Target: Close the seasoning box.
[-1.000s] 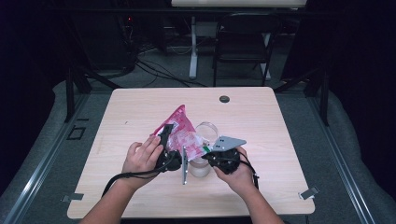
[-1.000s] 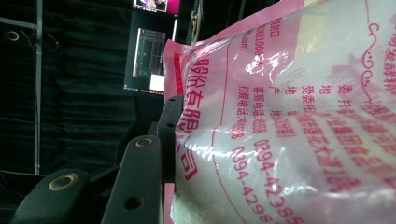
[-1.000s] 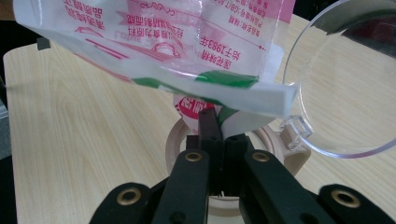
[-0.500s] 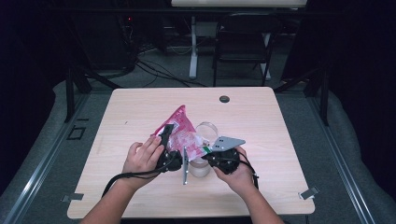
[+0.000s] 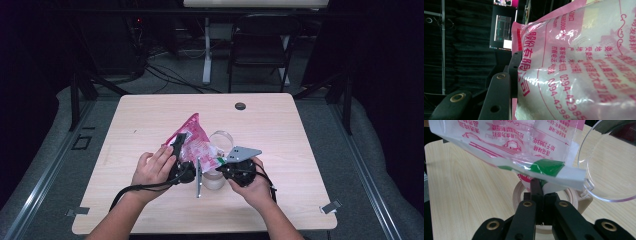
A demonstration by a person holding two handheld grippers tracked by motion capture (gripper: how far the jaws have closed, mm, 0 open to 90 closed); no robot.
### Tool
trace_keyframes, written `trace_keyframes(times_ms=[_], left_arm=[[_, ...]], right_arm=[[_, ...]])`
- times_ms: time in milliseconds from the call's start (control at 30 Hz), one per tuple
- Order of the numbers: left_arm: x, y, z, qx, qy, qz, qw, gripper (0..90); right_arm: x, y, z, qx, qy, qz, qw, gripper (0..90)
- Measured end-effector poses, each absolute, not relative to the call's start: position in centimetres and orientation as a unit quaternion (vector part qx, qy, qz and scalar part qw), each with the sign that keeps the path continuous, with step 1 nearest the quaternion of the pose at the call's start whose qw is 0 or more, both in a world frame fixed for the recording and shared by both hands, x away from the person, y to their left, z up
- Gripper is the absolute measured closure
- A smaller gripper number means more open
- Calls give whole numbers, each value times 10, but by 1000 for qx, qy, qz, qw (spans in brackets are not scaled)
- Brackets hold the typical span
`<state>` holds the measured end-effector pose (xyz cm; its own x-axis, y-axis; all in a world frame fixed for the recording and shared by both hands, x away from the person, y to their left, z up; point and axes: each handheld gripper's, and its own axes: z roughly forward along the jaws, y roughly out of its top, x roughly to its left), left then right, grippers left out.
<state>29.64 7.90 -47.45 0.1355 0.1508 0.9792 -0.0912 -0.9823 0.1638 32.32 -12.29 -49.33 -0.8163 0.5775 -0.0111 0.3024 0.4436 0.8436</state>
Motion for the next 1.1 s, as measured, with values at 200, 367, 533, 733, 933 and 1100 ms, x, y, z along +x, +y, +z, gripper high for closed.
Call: trace_keyframes(times_ms=[200, 367, 533, 733, 933, 1100], left_arm=[[296, 79, -475, 748, 21, 657, 91, 639], [296, 78, -474, 748, 19, 657, 90, 639], [296, 78, -475, 749, 19, 656, 92, 639], [296, 78, -474, 748, 16, 657, 91, 638], [296, 78, -474, 750, 15, 656, 88, 638], [296, 78, -474, 749, 13, 656, 88, 638]], right_arm=[[323, -122, -494, 265, 834, 458, 152, 900], [323, -122, -494, 264, 835, 458, 153, 900], [323, -122, -494, 265, 835, 457, 154, 900], [323, -123, -494, 265, 835, 457, 153, 900], [323, -123, -494, 265, 835, 457, 154, 900], [323, -122, -494, 265, 835, 457, 154, 900]])
